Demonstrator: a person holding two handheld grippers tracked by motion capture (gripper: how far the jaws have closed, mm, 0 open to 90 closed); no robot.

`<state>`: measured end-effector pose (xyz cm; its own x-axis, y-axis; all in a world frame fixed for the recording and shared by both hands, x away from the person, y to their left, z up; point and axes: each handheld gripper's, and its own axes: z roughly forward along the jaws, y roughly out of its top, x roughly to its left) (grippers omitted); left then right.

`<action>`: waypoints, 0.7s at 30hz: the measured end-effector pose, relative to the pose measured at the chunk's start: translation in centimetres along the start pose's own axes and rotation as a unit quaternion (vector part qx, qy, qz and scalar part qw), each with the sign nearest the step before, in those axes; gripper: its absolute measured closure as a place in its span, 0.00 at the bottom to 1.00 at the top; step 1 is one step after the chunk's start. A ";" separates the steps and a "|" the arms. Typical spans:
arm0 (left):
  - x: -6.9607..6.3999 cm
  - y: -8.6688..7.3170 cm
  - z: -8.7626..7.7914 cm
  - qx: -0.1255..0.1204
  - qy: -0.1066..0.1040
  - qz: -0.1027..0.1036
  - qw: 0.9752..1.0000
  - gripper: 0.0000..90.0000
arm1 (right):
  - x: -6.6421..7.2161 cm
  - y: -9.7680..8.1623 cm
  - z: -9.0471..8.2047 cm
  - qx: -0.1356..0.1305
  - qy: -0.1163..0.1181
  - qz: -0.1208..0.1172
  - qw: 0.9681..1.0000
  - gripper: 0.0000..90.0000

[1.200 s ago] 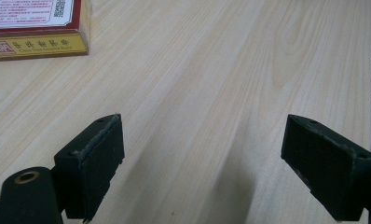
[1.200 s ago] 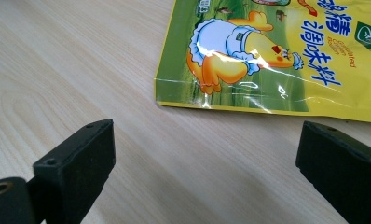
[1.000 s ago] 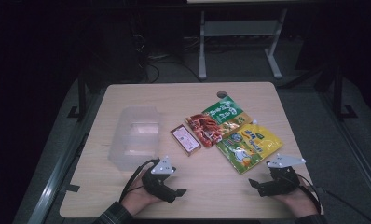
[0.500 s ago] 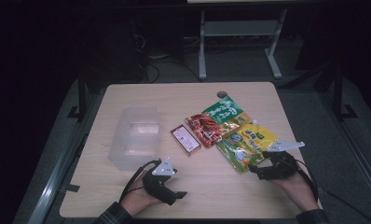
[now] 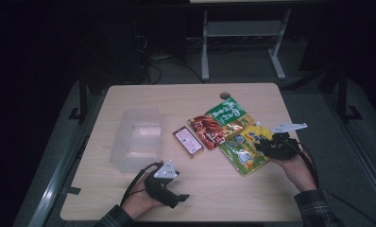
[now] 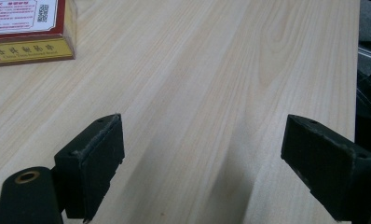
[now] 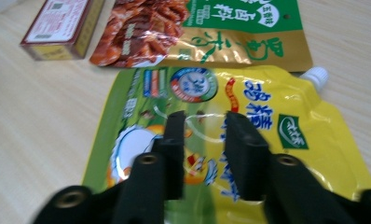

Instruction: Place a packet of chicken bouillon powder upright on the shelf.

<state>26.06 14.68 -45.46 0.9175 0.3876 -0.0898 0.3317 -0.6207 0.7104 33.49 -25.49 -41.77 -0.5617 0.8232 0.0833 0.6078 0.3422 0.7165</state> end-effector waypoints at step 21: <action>0.0 0.1 -0.1 0.004 -0.001 0.002 1.000 0.14 | -4.4 3.5 5.4 0.000 -0.056 0.027 0.998 1.00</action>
<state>26.12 14.68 -45.35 0.9194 0.3836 -0.0875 0.3290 -0.6277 0.7055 41.15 -25.44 -43.38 -0.4619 0.8859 0.0429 0.6353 0.2967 0.7130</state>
